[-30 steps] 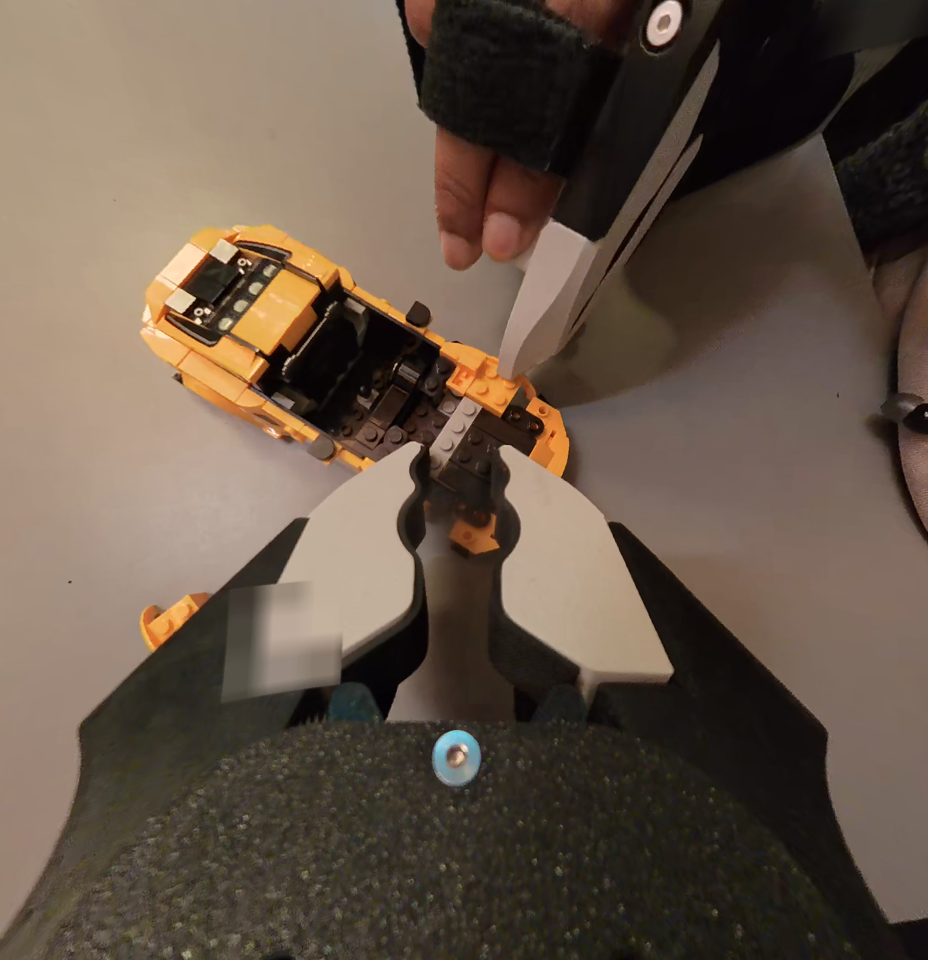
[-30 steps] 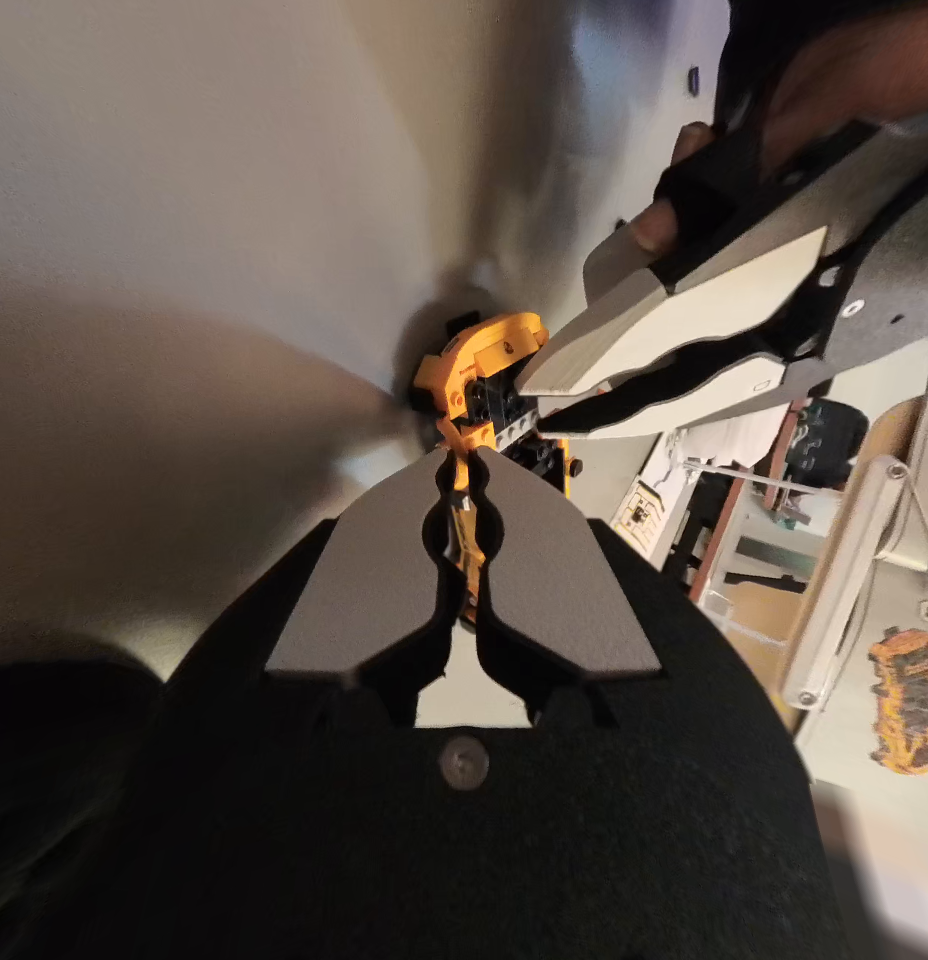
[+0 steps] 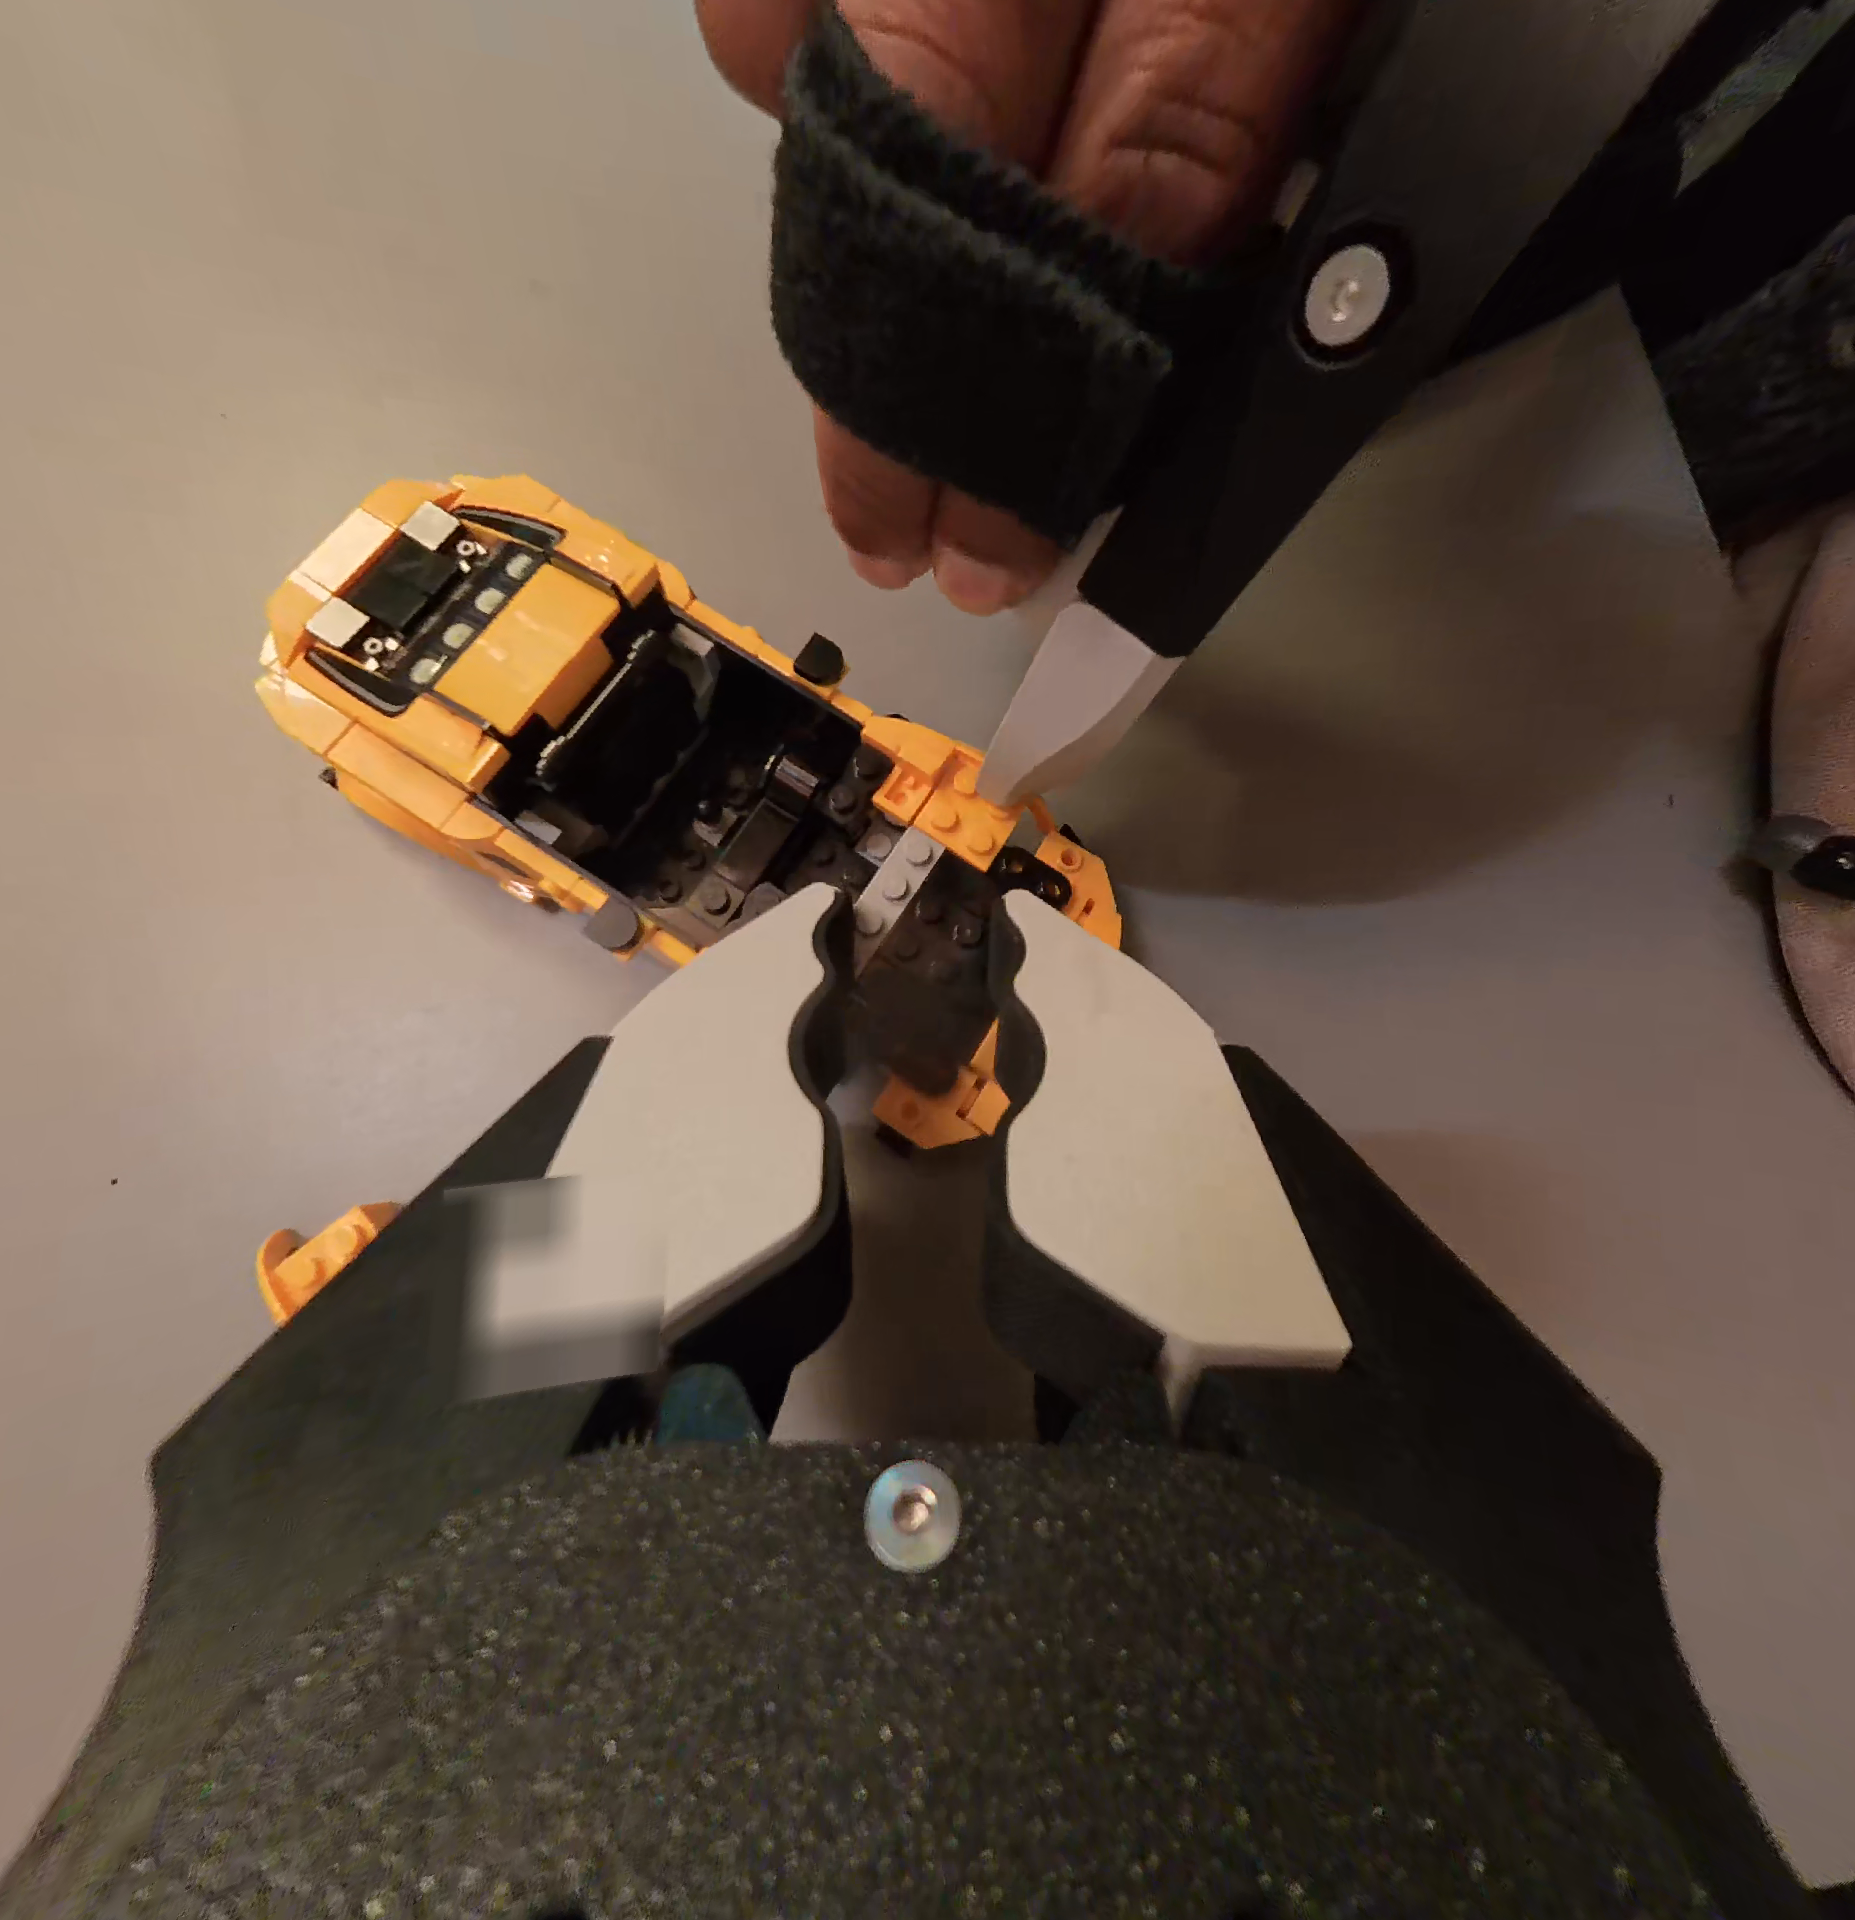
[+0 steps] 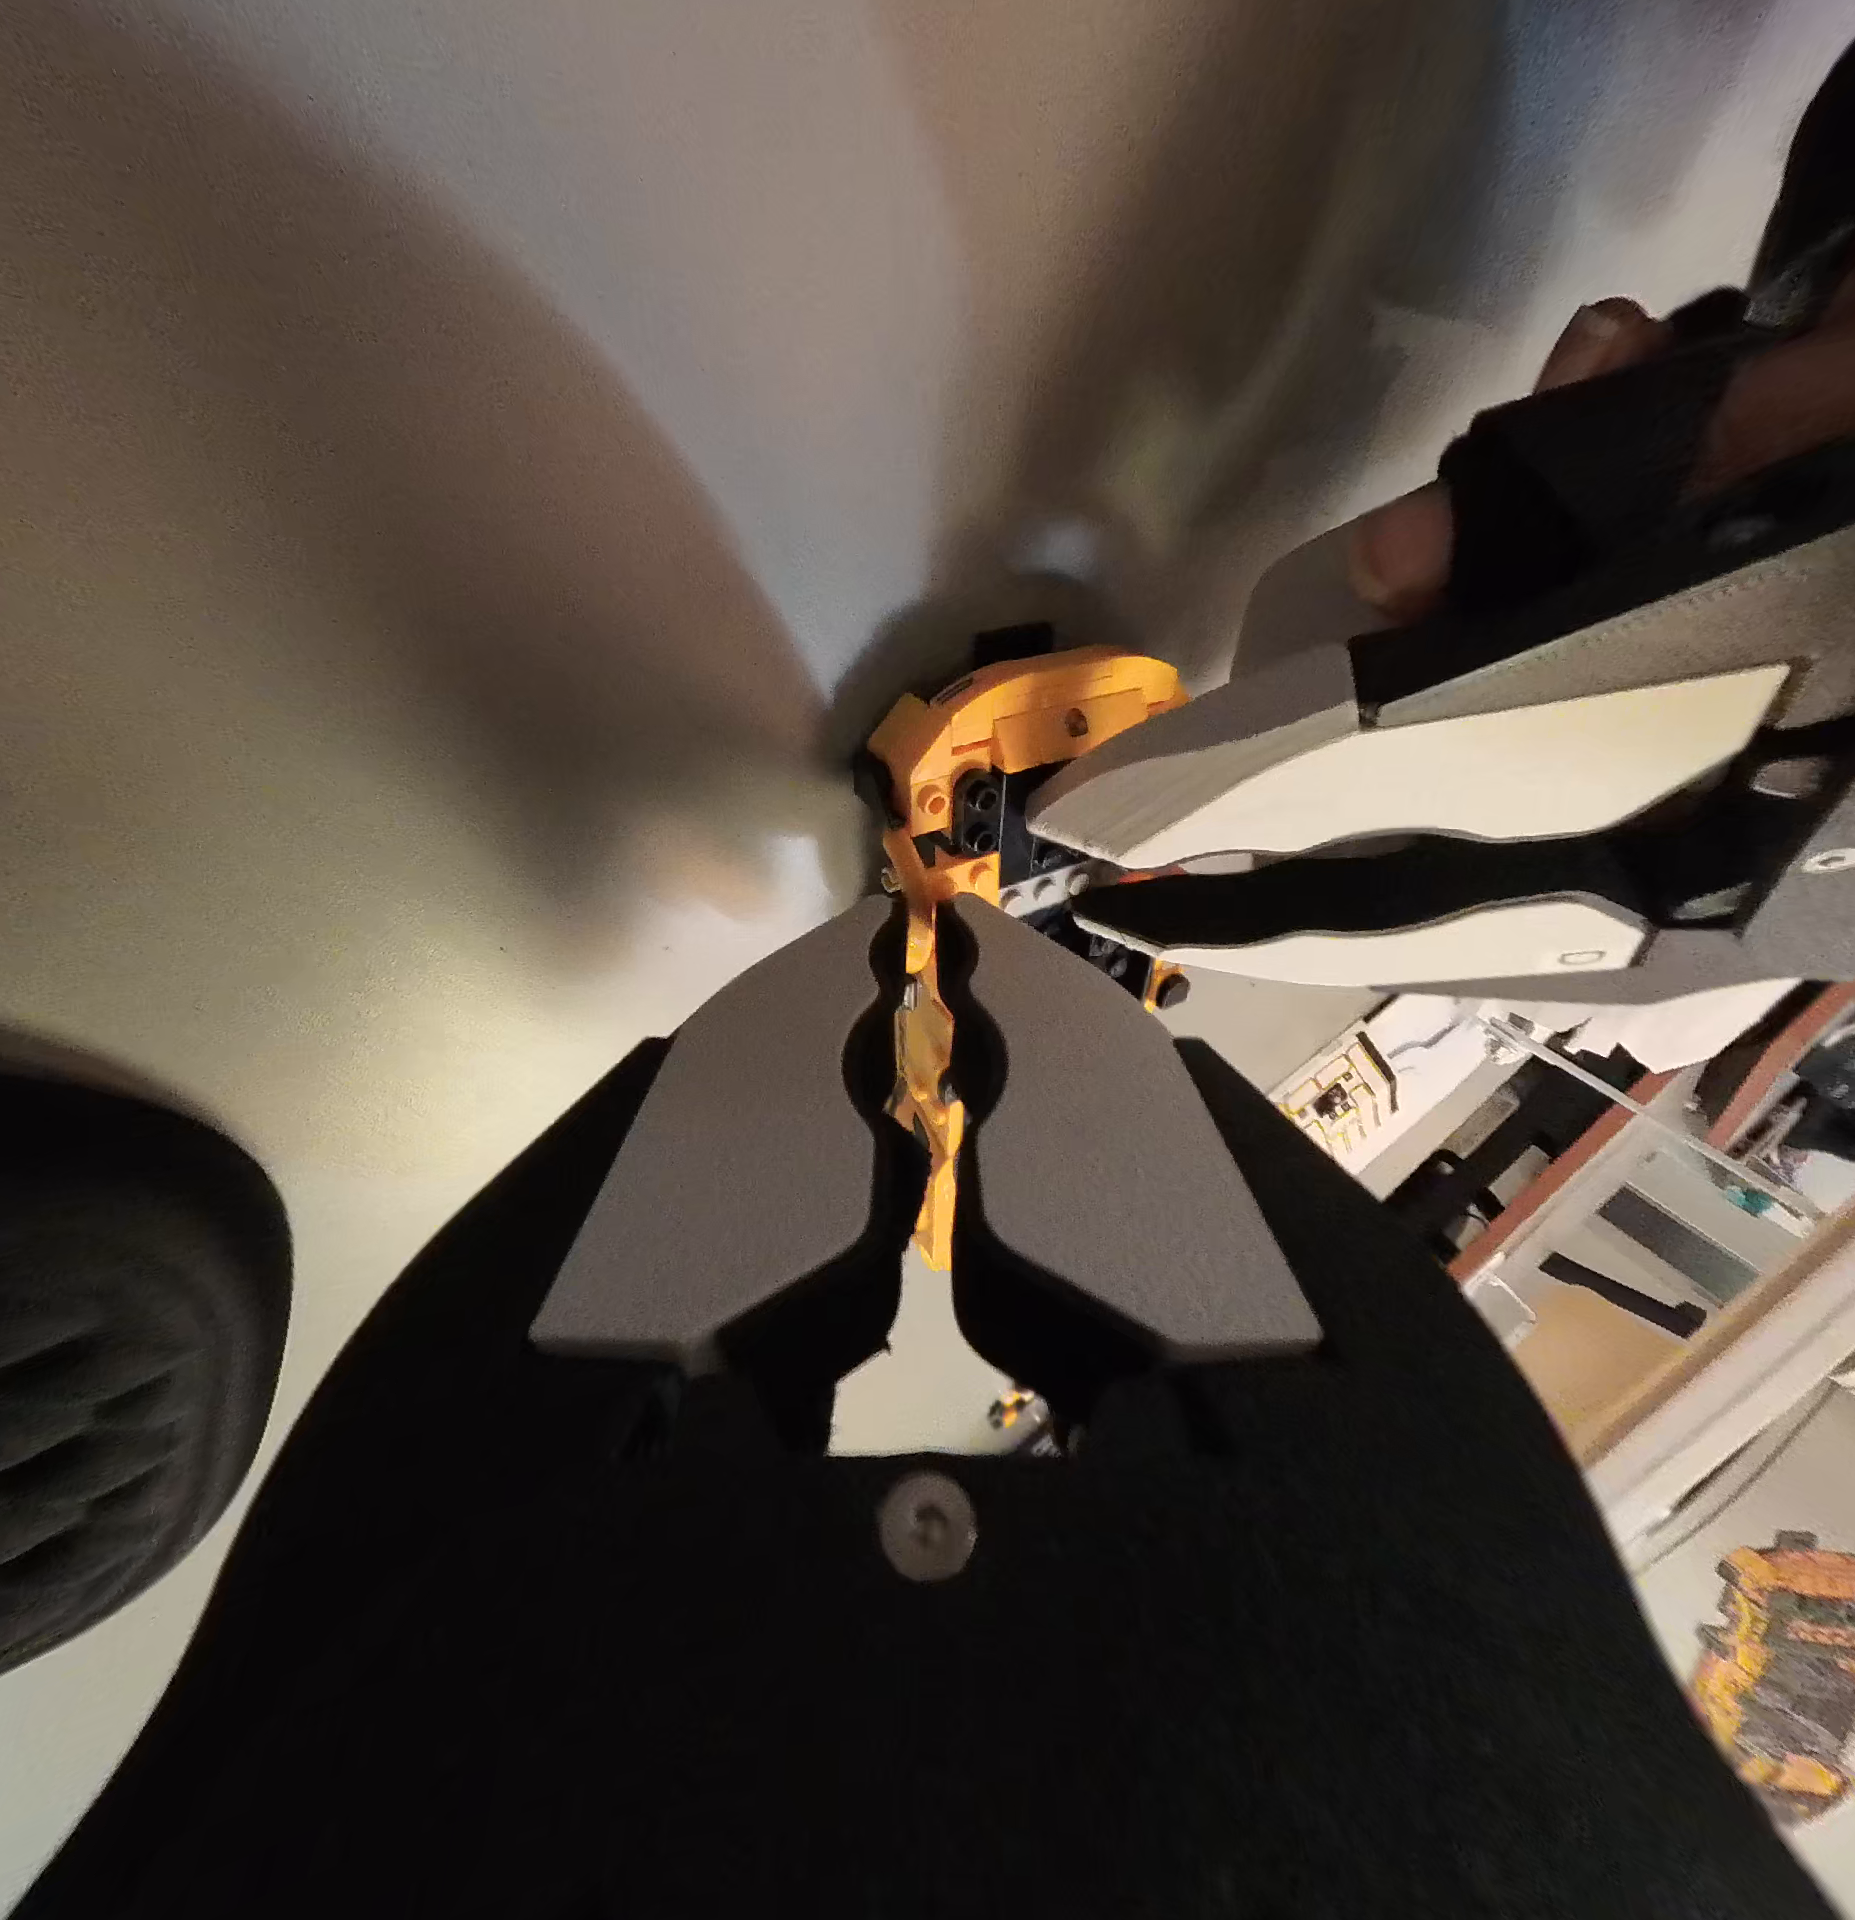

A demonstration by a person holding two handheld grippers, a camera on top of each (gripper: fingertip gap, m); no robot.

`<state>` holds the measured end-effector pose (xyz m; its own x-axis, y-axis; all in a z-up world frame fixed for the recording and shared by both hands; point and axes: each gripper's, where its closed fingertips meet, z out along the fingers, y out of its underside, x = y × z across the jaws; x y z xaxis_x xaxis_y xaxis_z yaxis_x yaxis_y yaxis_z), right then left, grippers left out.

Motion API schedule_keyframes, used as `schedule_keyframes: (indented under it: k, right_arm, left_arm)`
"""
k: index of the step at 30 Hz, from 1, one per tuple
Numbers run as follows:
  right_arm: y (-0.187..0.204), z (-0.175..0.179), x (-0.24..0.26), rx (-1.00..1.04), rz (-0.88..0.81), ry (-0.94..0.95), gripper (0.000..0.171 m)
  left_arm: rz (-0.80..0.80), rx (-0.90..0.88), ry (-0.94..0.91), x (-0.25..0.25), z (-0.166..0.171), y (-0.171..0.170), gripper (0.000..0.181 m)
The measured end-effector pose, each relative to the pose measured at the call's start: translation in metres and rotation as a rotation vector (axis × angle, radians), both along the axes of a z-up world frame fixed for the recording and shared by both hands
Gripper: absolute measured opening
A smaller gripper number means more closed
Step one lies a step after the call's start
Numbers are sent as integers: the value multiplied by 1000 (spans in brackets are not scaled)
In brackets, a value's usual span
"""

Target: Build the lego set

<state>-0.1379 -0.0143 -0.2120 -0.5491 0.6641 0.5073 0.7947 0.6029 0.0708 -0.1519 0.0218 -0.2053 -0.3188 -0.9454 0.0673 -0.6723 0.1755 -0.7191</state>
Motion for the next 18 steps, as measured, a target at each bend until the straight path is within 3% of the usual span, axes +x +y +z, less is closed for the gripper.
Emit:
schedule_keyframes:
  k: [7, 18]
  right_arm:
    - [3, 3, 3, -75, -63, 84, 5]
    - [19, 5, 5, 52, -57, 112, 5]
  left_arm:
    - [10, 3, 1, -1, 0, 2, 24]
    - [161, -102, 66, 10, 0, 12, 23]
